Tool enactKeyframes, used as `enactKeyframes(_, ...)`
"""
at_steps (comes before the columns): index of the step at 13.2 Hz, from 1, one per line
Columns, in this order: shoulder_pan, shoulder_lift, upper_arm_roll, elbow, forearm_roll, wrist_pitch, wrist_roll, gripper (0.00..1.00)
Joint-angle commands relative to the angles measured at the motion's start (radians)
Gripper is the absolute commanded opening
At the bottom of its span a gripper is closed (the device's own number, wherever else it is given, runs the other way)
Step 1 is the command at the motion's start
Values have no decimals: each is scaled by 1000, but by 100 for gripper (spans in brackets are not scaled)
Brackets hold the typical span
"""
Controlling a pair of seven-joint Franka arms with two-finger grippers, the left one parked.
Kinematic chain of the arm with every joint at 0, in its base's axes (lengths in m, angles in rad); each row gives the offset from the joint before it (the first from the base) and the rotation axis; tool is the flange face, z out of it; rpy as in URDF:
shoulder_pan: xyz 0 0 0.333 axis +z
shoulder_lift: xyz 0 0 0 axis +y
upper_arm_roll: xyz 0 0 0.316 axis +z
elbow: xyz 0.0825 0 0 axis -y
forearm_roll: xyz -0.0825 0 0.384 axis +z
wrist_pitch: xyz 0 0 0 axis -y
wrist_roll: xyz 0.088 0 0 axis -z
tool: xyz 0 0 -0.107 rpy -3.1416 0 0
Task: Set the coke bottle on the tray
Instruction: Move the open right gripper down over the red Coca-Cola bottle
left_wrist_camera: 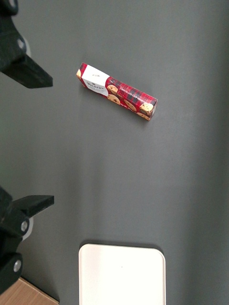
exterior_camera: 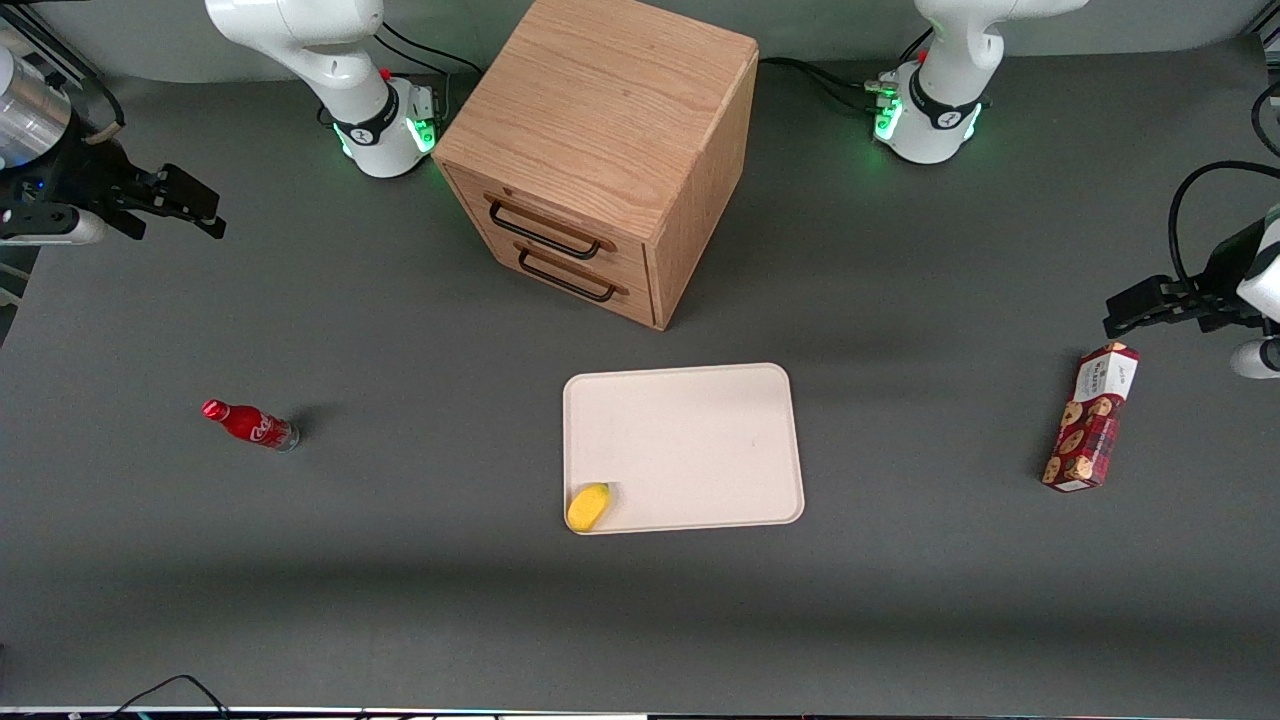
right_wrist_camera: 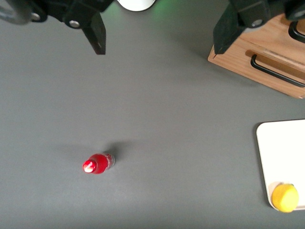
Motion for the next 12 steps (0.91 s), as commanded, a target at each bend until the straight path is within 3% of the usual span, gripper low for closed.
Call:
enactKeyframes(1, 9, 28, -11, 47, 21, -22, 38, 100)
enactKeyframes(5, 6, 47, -17, 51, 3, -18, 10, 100)
enactKeyframes(6, 6, 66, -40, 53, -28, -11, -37, 100)
enactKeyframes(7, 7, 87, -75, 53, -54, 7, -107, 100)
enactKeyframes(10, 6, 219, -238, 51, -49, 138, -360, 100)
enactKeyframes(12, 1, 305, -269, 47, -36, 220, -430, 100)
